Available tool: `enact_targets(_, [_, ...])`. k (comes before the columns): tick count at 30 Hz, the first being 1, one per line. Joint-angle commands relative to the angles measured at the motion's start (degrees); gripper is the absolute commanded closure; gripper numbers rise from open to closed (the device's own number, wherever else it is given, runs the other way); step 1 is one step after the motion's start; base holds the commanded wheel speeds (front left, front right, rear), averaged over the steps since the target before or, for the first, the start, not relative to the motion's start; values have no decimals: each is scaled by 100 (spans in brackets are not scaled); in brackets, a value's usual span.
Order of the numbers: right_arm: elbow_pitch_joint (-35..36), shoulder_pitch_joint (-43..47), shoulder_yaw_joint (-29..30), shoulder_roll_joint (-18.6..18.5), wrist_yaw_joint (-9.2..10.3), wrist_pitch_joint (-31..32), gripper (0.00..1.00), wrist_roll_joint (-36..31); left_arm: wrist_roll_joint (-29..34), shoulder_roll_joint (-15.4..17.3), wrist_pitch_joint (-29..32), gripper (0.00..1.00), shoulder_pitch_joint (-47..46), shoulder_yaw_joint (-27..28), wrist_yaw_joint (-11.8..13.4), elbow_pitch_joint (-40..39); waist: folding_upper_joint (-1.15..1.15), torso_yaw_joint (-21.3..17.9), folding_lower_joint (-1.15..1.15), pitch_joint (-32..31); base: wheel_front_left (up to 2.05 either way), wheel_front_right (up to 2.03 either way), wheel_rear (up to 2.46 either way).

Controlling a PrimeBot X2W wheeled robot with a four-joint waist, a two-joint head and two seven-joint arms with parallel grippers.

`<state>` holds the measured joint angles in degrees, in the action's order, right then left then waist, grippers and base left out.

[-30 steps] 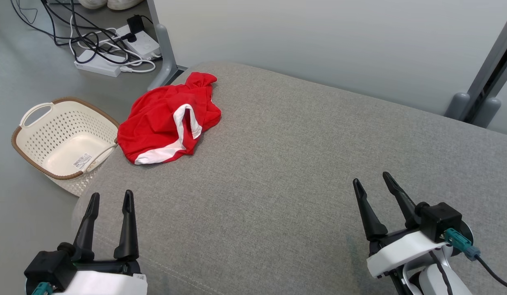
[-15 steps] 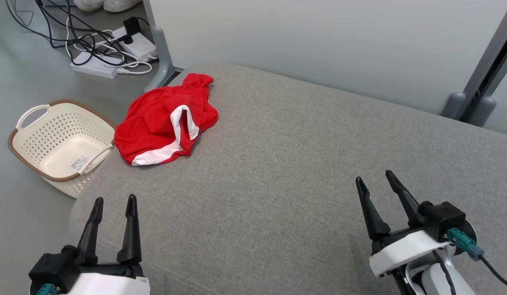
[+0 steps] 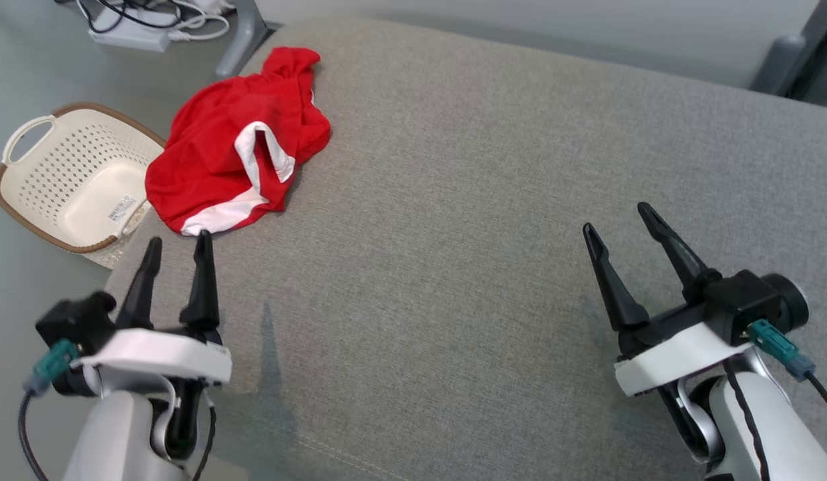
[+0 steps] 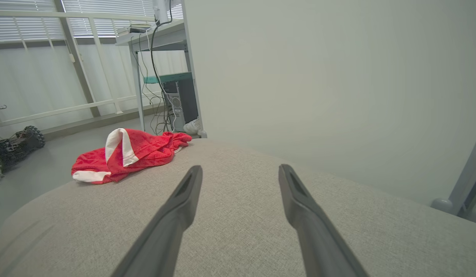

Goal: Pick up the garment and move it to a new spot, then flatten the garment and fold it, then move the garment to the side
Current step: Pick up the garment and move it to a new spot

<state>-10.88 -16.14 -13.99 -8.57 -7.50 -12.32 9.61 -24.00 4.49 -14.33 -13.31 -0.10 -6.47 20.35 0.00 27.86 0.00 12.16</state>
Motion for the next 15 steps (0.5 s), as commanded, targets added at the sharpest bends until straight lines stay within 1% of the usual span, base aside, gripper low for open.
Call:
enact_targets(1, [89, -94, -4, -62, 2, 45, 0, -44, -74, 61, 26, 0, -248, 31, -13, 107, 0, -203, 0, 395, 0, 0, 0])
enact_targets(3, [311, -192, -29, -121, 2, 165, 0, -137, -179, 176, 164, 0, -681, 13, -47, 422, 0, -305, 0, 614, 0, 0, 0])
enact_targets(4, [545, -273, -46, -175, 2, 275, 0, -188, -207, 369, 383, 0, -1096, -63, -63, 747, 0, -398, 0, 812, 0, 0, 0])
enact_targets(8, [978, -429, -92, -255, 2, 490, 0, -249, -418, 631, 781, 0, -1904, -55, -95, 1393, 0, -611, 0, 1144, 0, 0, 0])
enact_targets(12, [1258, -520, -135, -278, 2, 631, 0, -282, -596, 846, 1130, 0, -2501, -93, -100, 2034, 0, -822, 0, 1365, 0, 0, 0])
enact_targets(15, [1359, -547, -106, -268, 2, 684, 0, -303, -584, 1015, 1405, 0, -2859, -181, -105, 2539, 0, -961, 0, 1500, 0, 0, 0])
